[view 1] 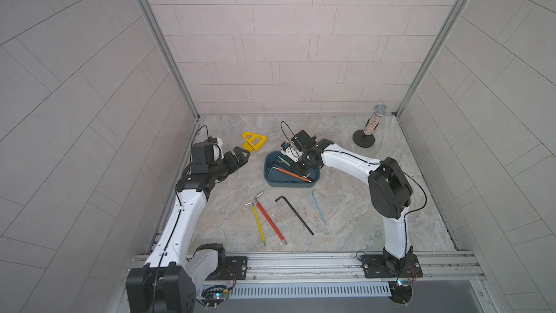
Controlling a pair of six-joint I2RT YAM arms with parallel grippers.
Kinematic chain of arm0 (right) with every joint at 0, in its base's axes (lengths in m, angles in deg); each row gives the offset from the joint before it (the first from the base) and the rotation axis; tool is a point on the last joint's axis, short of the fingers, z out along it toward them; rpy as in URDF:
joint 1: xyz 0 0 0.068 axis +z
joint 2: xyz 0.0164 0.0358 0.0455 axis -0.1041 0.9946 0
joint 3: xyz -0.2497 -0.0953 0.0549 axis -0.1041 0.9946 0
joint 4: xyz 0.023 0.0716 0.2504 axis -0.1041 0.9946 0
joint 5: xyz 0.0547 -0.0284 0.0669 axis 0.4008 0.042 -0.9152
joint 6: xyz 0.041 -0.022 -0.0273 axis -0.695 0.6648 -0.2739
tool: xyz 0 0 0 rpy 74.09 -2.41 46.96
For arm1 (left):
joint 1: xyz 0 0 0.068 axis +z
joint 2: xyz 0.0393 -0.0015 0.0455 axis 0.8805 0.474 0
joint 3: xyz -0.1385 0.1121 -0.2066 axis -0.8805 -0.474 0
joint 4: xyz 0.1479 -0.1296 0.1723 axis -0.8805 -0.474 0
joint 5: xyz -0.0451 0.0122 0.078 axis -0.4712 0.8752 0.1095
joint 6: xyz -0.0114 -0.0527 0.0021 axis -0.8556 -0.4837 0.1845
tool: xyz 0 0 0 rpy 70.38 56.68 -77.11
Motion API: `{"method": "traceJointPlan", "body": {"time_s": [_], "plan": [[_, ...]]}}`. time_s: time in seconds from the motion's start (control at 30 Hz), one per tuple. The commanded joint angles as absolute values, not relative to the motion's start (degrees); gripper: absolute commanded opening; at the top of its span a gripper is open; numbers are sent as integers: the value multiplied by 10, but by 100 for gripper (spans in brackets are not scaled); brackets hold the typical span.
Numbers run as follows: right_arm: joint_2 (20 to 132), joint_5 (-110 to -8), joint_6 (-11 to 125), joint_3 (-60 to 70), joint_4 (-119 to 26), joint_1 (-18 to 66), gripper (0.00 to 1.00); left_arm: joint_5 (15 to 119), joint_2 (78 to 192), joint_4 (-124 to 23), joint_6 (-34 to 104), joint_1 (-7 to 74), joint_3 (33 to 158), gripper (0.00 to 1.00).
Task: Put the hex key on the desktop into the storage box
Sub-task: Place the Allen key in the storage box, then pick up the Allen key from the center of the board.
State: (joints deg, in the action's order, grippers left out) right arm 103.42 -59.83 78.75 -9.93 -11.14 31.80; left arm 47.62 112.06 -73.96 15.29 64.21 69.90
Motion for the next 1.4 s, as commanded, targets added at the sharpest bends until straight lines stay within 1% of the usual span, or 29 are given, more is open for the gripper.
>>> {"method": "traceJointPlan", "body": {"time_s": [0.0, 0.03, 0.07, 0.1, 0.17, 0.23, 0.37, 0.47, 0.63, 0.73, 0.83, 0.93, 1.1, 1.37], "plan": [[1038, -585, 787, -100, -121, 323, 14, 464, 1124, -725, 151, 645, 694, 100], [1038, -586, 785, -98, -122, 323, 24, 465, 1124, -725, 151, 645, 693, 100], [1035, -587, 782, -94, -124, 323, 39, 464, 1123, -725, 151, 645, 692, 100], [1031, -587, 781, -90, -127, 323, 50, 465, 1124, -726, 151, 646, 691, 100], [1020, -590, 777, -80, -139, 323, 60, 467, 1122, -726, 151, 645, 690, 100], [1008, -591, 771, -73, -148, 324, 65, 470, 1121, -725, 151, 645, 690, 100], [977, -566, 751, -75, -141, 324, 67, 473, 1121, -724, 156, 645, 694, 100], [924, -525, 710, -53, -141, 324, 67, 458, 1121, -712, 159, 645, 691, 100], [855, -519, 649, 1, -148, 324, 68, 440, 1138, -679, 142, 645, 678, 100], [833, -503, 640, 23, -139, 324, 69, 437, 1149, -655, 130, 645, 679, 100], [830, -499, 631, 17, -93, 323, 69, 445, 1153, -665, 134, 645, 685, 100], [815, -484, 610, 34, -72, 325, 66, 449, 1140, -670, 137, 644, 678, 100], [752, -471, 561, 102, -81, 329, 65, 460, 1118, -696, 154, 645, 677, 100], [690, -435, 499, 190, -62, 377, 59, 456, 1116, -699, 150, 645, 680, 100]]}}
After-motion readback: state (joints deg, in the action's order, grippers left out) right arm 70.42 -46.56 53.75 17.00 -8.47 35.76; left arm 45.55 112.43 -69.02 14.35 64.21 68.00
